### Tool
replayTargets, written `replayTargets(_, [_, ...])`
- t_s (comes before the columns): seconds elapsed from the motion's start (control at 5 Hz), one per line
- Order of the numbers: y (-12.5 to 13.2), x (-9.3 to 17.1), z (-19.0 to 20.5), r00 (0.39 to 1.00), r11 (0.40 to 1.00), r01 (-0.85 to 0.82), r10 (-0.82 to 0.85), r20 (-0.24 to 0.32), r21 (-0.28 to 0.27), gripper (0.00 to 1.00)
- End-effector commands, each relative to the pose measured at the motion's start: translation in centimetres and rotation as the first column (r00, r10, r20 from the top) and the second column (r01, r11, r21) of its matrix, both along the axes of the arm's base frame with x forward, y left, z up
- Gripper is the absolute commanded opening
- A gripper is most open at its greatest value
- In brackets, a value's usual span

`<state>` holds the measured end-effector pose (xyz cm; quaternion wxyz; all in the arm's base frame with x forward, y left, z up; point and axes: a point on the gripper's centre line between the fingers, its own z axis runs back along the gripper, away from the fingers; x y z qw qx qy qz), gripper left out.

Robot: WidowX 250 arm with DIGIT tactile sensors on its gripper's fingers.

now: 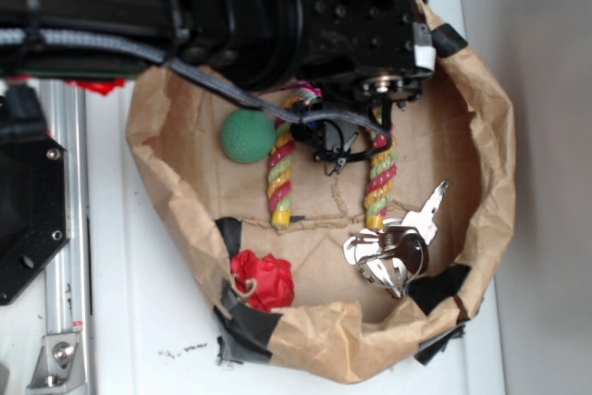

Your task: Grab the multicolored rope.

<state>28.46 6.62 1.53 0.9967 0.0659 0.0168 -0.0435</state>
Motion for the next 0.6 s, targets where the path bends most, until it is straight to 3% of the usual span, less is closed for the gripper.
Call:
replayTargets(0.0, [-0.1,0.3,4.5,0.989,0.989,-0.145,0.144,0.033,0.031,0.00])
replayTargets(0.2, [-1.7,-1.7,9.5,0.988,0.993,-0.117,0.119,0.095,-0.032,0.00])
replayTargets(0.4, [-3.8,-3.2,14.4,0.984,0.997,-0.052,0.061,0.169,-0.058,0.00])
